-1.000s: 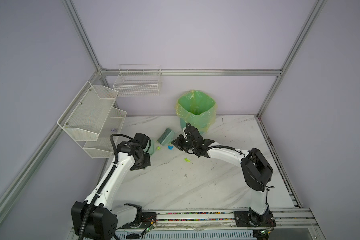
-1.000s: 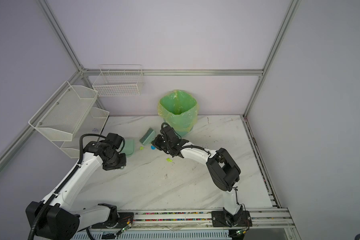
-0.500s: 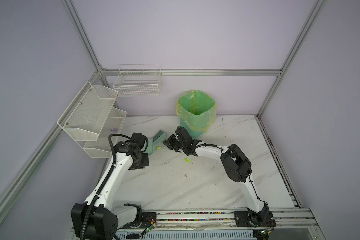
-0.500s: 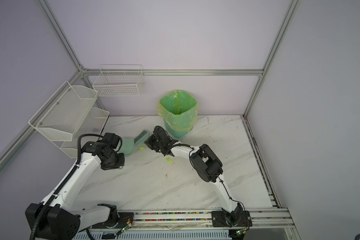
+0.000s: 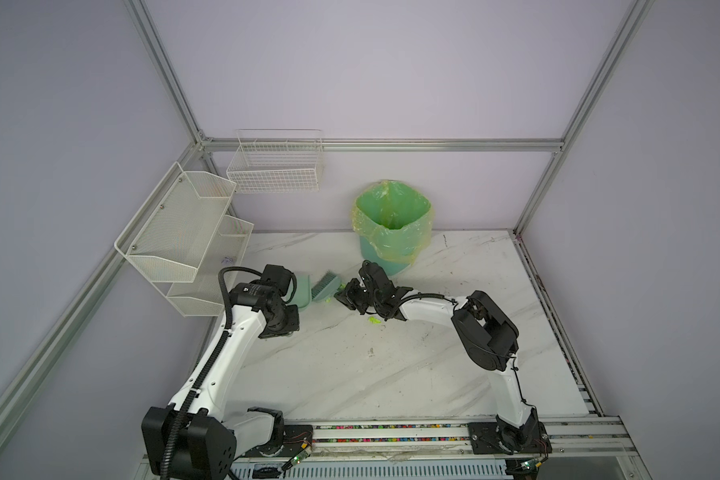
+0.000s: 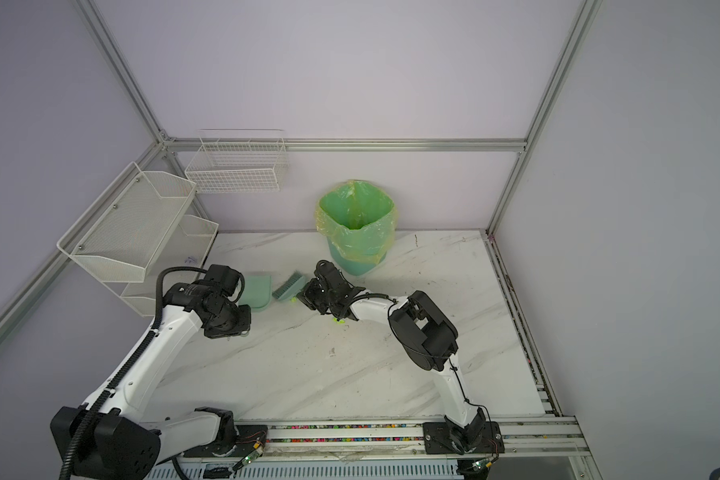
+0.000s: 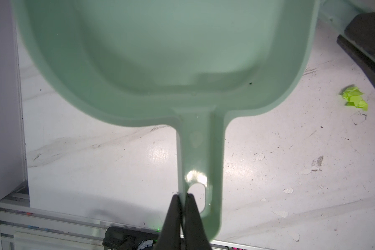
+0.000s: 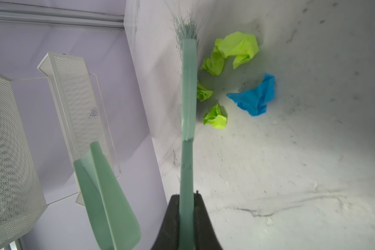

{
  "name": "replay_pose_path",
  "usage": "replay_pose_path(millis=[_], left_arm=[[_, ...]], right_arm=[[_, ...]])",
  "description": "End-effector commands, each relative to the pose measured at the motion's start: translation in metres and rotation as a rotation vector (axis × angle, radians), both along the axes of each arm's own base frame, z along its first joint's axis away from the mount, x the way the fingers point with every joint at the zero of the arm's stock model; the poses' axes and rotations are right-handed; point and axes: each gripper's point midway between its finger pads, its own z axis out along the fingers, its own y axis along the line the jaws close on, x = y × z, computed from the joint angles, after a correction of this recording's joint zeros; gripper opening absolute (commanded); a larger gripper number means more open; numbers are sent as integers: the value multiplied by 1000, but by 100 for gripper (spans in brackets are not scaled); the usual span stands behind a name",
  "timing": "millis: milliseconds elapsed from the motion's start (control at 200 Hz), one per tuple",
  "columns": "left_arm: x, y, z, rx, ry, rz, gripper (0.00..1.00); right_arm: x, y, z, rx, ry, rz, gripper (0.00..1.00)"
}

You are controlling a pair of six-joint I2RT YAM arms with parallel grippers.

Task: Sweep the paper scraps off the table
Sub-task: 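Sweep the remaining lime and blue scraps toward the dustpan with the right gripper's brush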

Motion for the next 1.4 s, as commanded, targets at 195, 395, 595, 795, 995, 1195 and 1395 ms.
replay_pose_path(millis=[195,395,595,795,995,1195,1395], left_arm=[[6,-3,5,-21,-32,-26,0],[6,-6,3,-29,-20,-34,0],[7,-5,2,-27,-18,-32,0],[8,-4,2,-18,-17,-31,0],[8,-4,2,-17,-19,-31,0],[7,-3,2,-14,-17,-28,0],[7,-2,1,-6,-10,-20,0]], right_arm=[[-27,-38,25,15,-11,32,0],[-44,-79,52,15,-35,18,0],[-68,-121,56,-5,-26,-1,0],[-63,-120,82,-47,-112,26,0],[-53,-98,77,-32,-117,62,0],[-51,-50,63,-17,-118,159,0],[-39,-32,46,-19,-135,180,0]])
